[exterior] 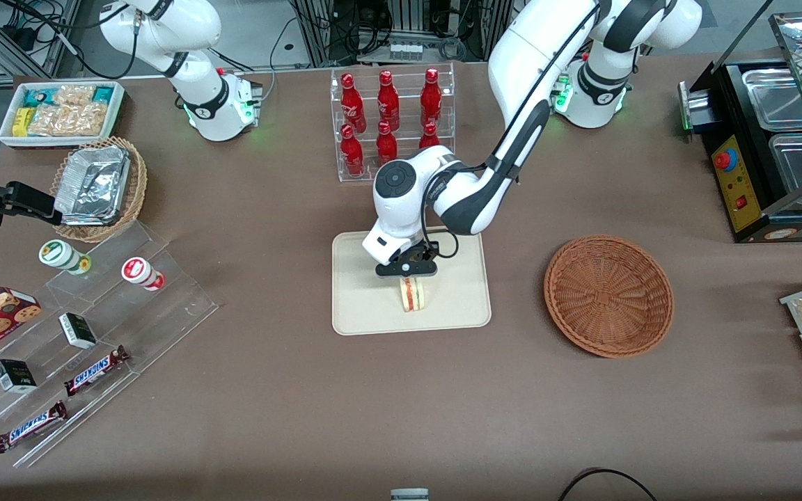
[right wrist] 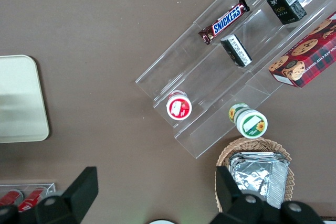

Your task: Place sandwich from basket to tray

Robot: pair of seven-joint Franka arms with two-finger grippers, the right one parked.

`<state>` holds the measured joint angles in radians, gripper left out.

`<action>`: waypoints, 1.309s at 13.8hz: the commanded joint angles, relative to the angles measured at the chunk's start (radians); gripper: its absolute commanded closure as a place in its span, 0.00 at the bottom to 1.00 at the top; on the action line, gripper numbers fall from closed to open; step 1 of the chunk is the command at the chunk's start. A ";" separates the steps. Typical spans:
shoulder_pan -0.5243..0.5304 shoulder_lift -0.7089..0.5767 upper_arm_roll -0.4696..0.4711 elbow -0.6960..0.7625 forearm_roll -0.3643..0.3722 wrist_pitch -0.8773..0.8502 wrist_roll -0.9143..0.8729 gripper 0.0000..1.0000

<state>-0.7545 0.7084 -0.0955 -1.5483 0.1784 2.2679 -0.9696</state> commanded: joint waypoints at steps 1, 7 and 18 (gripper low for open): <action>-0.008 -0.006 0.010 0.022 0.016 -0.008 -0.008 0.01; 0.055 -0.194 0.014 0.014 -0.032 -0.201 -0.005 0.01; 0.469 -0.518 0.014 -0.010 -0.125 -0.556 0.368 0.01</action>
<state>-0.3460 0.2598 -0.0704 -1.5137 0.0731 1.7387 -0.6813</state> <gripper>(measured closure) 0.004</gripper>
